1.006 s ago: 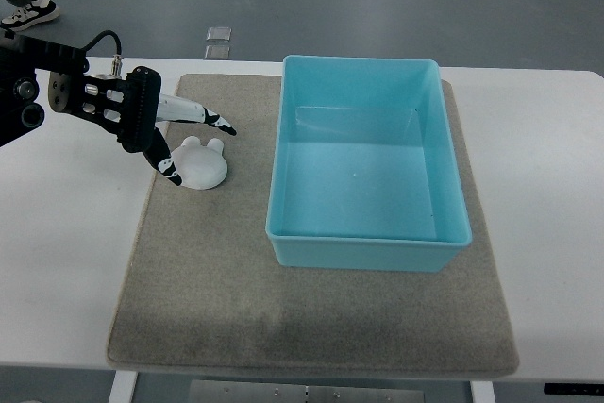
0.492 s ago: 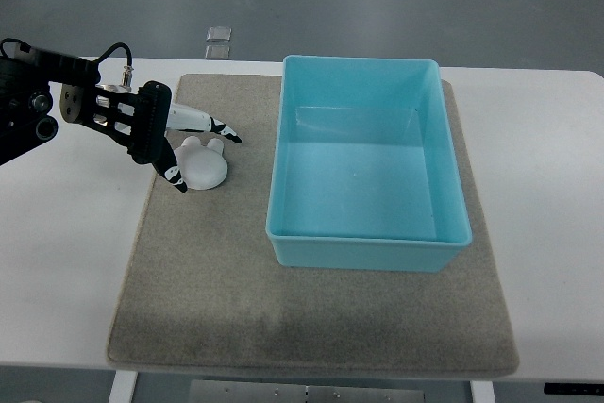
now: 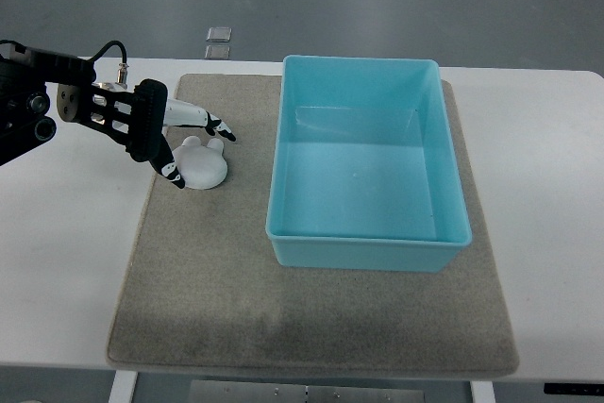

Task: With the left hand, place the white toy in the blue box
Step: 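Close the left hand's fingers around the white bunny toy, then lift the bunny toy and carry it over the blue box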

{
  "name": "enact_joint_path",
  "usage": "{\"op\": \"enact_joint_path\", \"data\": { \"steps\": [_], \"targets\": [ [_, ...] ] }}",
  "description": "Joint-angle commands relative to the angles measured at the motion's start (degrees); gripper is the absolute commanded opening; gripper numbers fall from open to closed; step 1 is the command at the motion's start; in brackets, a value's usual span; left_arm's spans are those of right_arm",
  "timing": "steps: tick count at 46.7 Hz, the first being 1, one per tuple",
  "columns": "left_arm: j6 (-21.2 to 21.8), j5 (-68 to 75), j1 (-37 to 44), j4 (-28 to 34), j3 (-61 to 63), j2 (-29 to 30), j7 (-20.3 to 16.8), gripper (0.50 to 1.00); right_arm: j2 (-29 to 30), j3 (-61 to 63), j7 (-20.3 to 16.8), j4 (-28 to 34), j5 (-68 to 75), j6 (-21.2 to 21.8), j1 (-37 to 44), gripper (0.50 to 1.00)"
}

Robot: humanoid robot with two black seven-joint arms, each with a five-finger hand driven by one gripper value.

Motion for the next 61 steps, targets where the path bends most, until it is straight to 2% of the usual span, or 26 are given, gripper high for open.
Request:
{"op": "enact_joint_path", "data": {
  "steps": [1,4,7,10,13,14,21,33,61],
  "targets": [
    [-0.2,0.0,0.1,0.1,0.1,0.0,0.0,0.853,0.0,0.0,0.0,0.0,0.0,0.0,0.0,0.936],
    [-0.3,0.0,0.1,0.1,0.1,0.0,0.0,0.810,0.0,0.0,0.0,0.0,0.0,0.0,0.0,0.936],
    [0.0,0.0,0.0,0.1,0.1,0.0,0.0,0.739,0.0,0.0,0.0,0.0,0.0,0.0,0.0,0.936],
    [0.3,0.1,-0.1,0.2,0.1,0.0,0.2,0.645,0.0,0.0,0.0,0.0,0.0,0.0,0.0,0.936],
    [0.3,0.0,-0.2,0.2,0.1,0.0,0.3,0.523,0.0,0.0,0.0,0.0,0.0,0.0,0.0,0.936],
    [0.4,0.1,-0.2,0.3,0.1,0.0,0.3,0.500,0.0,0.0,0.0,0.0,0.0,0.0,0.0,0.936],
    [2.0,-0.1,-0.1,0.7,0.0,0.0,0.2,0.500,0.0,0.0,0.0,0.0,0.0,0.0,0.0,0.938],
    [2.2,-0.1,-0.3,0.7,0.0,0.0,0.2,0.500,0.0,0.0,0.0,0.0,0.0,0.0,0.0,0.936],
    [4.9,-0.9,-5.0,0.3,-3.7,-1.2,0.2,0.500,0.0,0.0,0.0,0.0,0.0,0.0,0.0,0.936]
  ]
}}
